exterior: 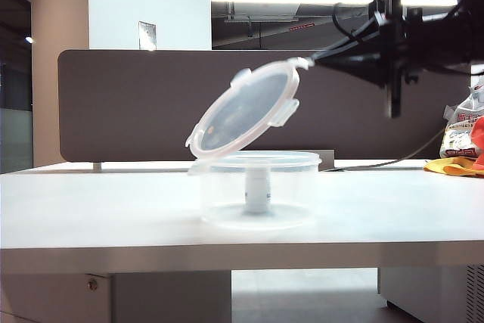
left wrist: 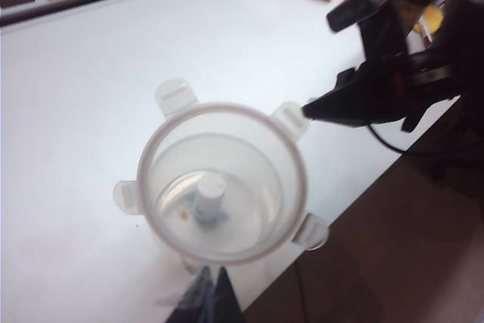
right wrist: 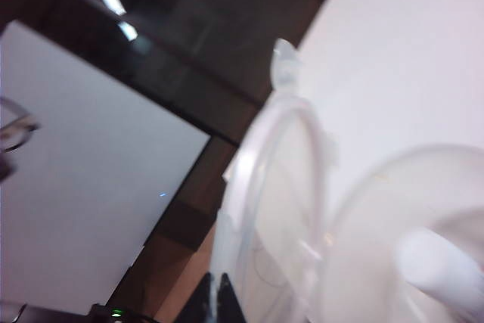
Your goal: Remove the lid of the round box, pick up the small white medicine bottle inside, and place it on the table.
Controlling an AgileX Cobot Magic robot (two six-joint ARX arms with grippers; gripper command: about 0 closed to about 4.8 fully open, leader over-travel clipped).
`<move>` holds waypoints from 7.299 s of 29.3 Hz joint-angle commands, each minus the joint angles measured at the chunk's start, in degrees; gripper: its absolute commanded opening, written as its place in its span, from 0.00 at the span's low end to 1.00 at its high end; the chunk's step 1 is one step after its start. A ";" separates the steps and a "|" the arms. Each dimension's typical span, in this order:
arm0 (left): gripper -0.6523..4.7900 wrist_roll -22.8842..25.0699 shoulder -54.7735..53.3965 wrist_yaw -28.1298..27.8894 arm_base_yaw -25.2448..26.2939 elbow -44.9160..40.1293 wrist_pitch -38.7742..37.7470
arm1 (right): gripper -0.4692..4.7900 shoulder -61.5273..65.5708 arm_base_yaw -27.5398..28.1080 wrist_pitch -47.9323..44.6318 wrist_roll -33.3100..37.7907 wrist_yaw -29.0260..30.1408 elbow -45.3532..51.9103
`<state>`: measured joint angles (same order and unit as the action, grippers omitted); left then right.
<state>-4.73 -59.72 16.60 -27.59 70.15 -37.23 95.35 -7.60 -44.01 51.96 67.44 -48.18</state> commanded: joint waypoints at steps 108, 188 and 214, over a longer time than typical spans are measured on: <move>0.89 -0.17 -45.90 6.45 -3.30 23.41 -0.24 | 0.79 -2.82 -9.29 88.06 -56.26 -63.73 -36.48; 0.49 4.98 -61.96 -5.49 -8.11 35.87 -7.69 | 0.09 -30.36 -14.95 99.73 -55.63 -55.95 -36.48; 0.39 5.46 -61.94 -6.97 -8.09 36.61 -10.14 | 0.09 -30.36 -14.95 99.62 -55.67 -55.95 -36.48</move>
<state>0.43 -121.84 10.20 -35.62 106.17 -45.84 65.14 -22.46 56.45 -3.53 11.60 -84.47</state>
